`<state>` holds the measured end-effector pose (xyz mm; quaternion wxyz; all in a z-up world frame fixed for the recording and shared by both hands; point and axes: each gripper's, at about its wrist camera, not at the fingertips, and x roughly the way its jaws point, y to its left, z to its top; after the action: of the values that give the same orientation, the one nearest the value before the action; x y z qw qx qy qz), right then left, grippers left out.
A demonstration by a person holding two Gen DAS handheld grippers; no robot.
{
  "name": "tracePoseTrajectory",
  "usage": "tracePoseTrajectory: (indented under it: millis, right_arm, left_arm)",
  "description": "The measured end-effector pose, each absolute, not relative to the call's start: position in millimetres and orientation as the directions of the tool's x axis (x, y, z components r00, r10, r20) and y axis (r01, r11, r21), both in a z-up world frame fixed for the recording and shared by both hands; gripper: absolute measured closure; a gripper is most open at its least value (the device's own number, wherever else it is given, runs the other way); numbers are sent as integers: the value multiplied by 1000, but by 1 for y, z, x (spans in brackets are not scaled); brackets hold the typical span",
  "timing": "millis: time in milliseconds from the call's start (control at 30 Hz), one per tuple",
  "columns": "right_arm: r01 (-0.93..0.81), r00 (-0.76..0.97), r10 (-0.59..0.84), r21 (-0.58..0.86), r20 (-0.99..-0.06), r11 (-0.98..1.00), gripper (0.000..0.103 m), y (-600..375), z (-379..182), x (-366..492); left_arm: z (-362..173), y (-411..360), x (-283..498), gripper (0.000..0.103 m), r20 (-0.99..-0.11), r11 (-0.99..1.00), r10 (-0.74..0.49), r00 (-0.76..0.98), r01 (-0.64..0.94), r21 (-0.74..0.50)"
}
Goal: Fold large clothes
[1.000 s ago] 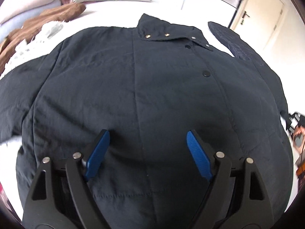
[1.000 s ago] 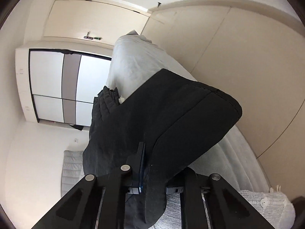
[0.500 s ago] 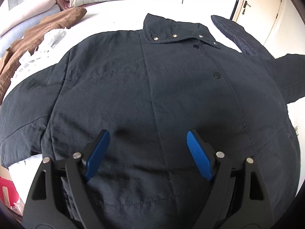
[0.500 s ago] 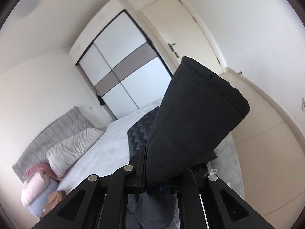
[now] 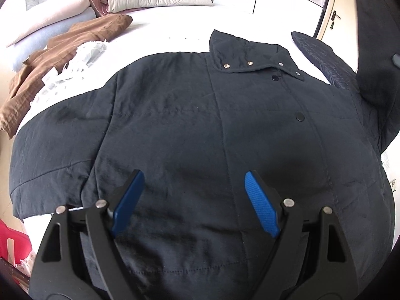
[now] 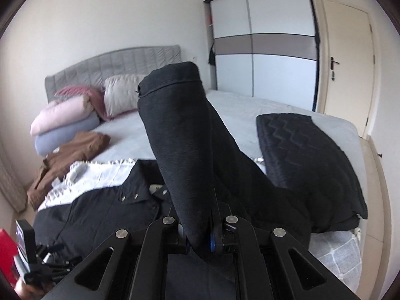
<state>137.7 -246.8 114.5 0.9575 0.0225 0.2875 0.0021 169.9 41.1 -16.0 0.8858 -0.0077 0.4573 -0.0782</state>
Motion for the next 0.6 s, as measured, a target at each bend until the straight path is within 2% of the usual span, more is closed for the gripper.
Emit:
tracePoseTrajectory:
  millis: [133,333,467,500,567,600]
  right_arm:
    - [-65,753,60,17,-655,998,94,-211,57,160]
    - [-108,588,83,24,-804,994,86,-184,-34,181]
    - [-184,595,53,-72,-802,980,73,-179,-46,170]
    - [-203,589,57,-79,-806,976,65,-179,-41,169]
    - [-219,565,70,-67,-822,973,55,-183,-34,164]
    - [-221,563,84,-52,-822,974,46,-188,-27,161]
  left_arm:
    - [-18,42,172,20,-817,988,-147,557,128,-91]
    - [-21,40,173,20,-827,983,-176,533,133,-124]
    - [-22,40,173,20,-829,982,-183,528,141,-127]
    - [-23,39,173,20,-831,981,-185,524,142,-129]
    - [-25,39,175,20,-837,980,-191,512,143,-136]
    - [-26,38,175,20,-841,979,-196,505,145,-141]
